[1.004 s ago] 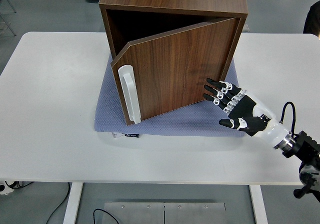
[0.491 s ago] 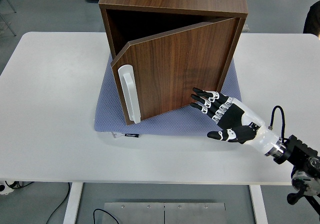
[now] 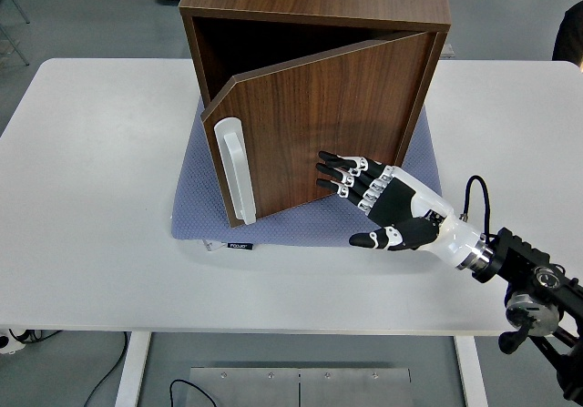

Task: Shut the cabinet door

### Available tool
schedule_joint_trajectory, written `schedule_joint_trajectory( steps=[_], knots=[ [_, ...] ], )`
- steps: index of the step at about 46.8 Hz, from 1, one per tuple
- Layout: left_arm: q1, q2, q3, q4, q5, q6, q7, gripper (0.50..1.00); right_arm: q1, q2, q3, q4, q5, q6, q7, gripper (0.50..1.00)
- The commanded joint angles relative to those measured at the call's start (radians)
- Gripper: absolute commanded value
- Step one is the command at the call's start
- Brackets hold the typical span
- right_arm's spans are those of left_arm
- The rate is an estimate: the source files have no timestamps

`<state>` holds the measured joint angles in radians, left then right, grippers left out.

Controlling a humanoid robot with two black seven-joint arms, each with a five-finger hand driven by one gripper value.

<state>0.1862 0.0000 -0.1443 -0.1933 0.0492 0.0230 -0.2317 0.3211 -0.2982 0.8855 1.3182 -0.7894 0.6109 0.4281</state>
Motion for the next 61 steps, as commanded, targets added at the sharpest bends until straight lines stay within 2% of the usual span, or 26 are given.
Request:
schedule_joint_trajectory(
  steps=[1, 31, 42, 61],
  knots=[
    [-0.001, 0.0, 0.0, 0.0, 0.0, 0.0, 0.0, 1.0, 0.003, 0.011, -0.011, -0.001, -0.008, 0.0, 0.0, 1.0],
    [-0.001, 0.0, 0.0, 0.0, 0.0, 0.0, 0.0, 1.0, 0.069, 0.05, -0.028, -0.036, -0.027, 0.0, -0.003, 1.0],
    [0.001, 0.0, 0.0, 0.0, 0.0, 0.0, 0.0, 1.0, 0.082, 0.067, -0.076, -0.037, -0.033, 0.0, -0.002, 1.0],
    [0.001, 0.0, 0.0, 0.0, 0.0, 0.0, 0.0, 1.0, 0.165, 0.099, -0.097, -0.102, -0.028, 0.0, -0.003, 1.0]
  ],
)
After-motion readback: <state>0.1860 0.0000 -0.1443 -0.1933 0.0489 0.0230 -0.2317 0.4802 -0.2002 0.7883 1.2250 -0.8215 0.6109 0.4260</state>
